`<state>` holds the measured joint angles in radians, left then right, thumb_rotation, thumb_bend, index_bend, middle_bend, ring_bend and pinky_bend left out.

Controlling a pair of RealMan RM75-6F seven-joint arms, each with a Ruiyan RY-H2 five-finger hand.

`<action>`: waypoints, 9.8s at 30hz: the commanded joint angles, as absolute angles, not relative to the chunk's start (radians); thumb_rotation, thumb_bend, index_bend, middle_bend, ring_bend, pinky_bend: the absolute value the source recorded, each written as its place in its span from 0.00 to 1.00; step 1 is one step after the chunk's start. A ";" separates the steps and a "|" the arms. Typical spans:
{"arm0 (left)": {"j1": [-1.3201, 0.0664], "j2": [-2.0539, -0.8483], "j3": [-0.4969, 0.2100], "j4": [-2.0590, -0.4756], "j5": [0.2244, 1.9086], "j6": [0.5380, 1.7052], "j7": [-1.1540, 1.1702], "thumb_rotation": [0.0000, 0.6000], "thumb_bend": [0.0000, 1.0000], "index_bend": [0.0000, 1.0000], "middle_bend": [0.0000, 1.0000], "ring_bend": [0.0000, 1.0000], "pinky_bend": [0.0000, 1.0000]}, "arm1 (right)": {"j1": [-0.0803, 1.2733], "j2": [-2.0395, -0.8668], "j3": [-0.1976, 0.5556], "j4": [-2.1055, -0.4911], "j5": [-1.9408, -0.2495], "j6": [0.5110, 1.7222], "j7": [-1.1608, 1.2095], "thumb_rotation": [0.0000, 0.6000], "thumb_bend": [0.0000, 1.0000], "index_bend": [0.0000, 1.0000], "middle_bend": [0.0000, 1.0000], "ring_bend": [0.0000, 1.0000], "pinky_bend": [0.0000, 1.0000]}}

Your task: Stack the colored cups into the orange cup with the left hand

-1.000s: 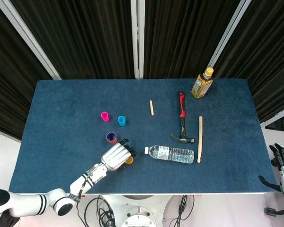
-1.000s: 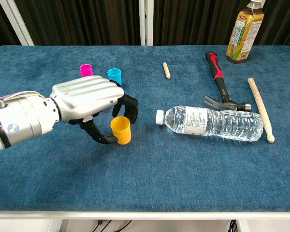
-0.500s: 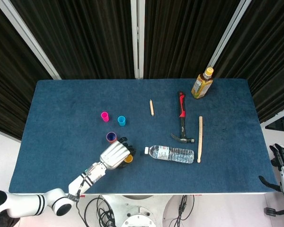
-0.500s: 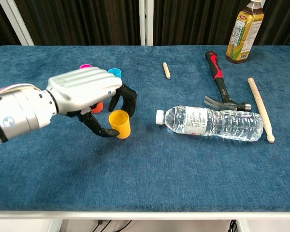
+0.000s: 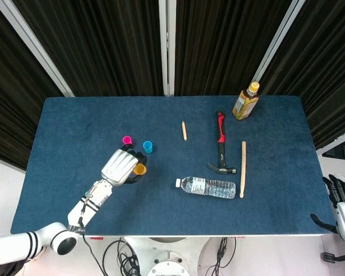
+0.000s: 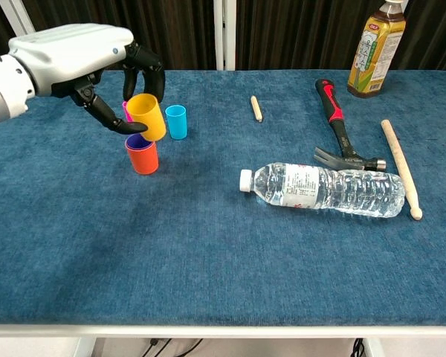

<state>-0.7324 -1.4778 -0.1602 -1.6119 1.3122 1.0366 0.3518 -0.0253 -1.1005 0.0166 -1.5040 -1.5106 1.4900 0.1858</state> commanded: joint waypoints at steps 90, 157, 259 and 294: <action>-1.027 -1.743 -0.220 -1.030 1.037 0.740 0.332 1.00 0.19 0.44 0.46 0.43 0.29 | -0.007 -1.092 -0.001 -1.540 -1.530 1.472 0.136 1.00 0.12 0.00 0.00 0.00 0.00; -0.794 -1.447 -0.148 -1.582 1.063 0.983 0.343 1.00 0.21 0.51 0.51 0.51 0.32 | 0.006 -1.065 -0.002 -1.577 -1.527 1.453 0.121 1.00 0.12 0.00 0.00 0.00 0.00; -0.850 -1.371 -0.175 -1.684 0.937 0.930 0.431 1.00 0.26 0.55 0.53 0.52 0.46 | 0.015 -1.077 0.002 -1.578 -1.517 1.450 0.098 1.00 0.12 0.00 0.00 0.00 0.00; -0.515 -1.245 -0.024 -1.822 1.195 1.419 0.347 1.00 0.15 0.14 0.15 0.08 0.12 | 0.021 -1.094 0.003 -1.567 -1.545 1.467 0.072 1.00 0.12 0.00 0.00 0.00 0.00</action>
<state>-0.6809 -1.3156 -0.1070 -1.7486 1.0915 1.2093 0.3538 0.0200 -1.0904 0.0019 -1.5702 -1.5424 1.4640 0.0751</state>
